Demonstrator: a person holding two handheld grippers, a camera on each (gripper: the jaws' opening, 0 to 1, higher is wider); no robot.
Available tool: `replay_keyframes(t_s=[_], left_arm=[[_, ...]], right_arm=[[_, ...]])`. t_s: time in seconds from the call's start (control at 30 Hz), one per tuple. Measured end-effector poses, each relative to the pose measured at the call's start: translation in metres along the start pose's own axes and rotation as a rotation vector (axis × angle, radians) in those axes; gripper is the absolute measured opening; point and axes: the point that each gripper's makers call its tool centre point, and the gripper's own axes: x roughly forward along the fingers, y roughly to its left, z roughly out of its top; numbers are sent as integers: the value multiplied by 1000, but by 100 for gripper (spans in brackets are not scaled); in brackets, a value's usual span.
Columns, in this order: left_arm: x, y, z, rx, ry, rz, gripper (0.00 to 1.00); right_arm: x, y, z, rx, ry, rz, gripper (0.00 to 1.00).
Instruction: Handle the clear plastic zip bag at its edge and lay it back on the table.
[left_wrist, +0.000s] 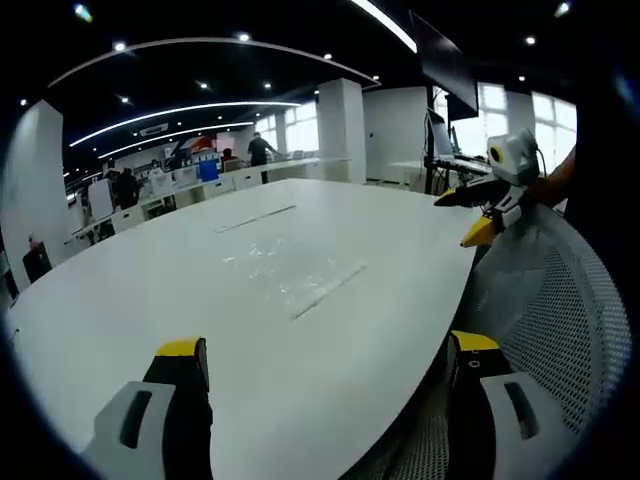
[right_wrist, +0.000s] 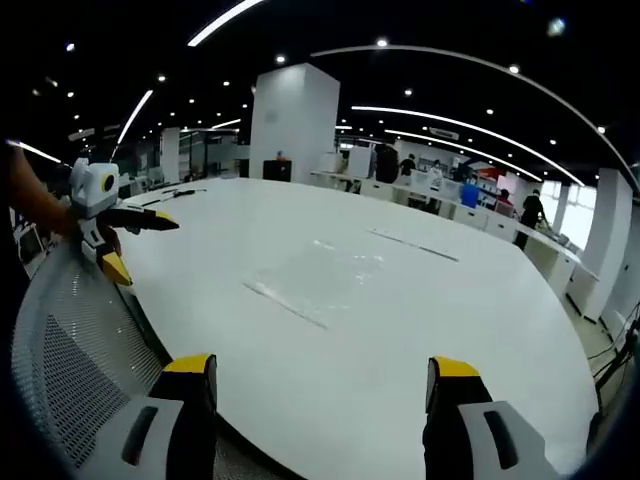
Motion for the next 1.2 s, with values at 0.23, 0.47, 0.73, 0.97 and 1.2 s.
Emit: replay_keyframes(t_s=[0.23,0.47,0.73,0.97,1.2], left_arm=[[1,-1,1,1,3,-1,99],[-1,7,-8,4,7,-1,99],[-2,17,-19,7,9,1,98],[-2,18,-21,9,12,3,98],[-1,17,-22,13,18,1,98]], right_arm=[[0,0,0,3,0,0,87],[0,0,0,6,-1,0,87],[0,-1,-1,8,1,0,87],[0,-1,-1,10,0,-1,87],[0,-1,-1,12,0,-2,87]])
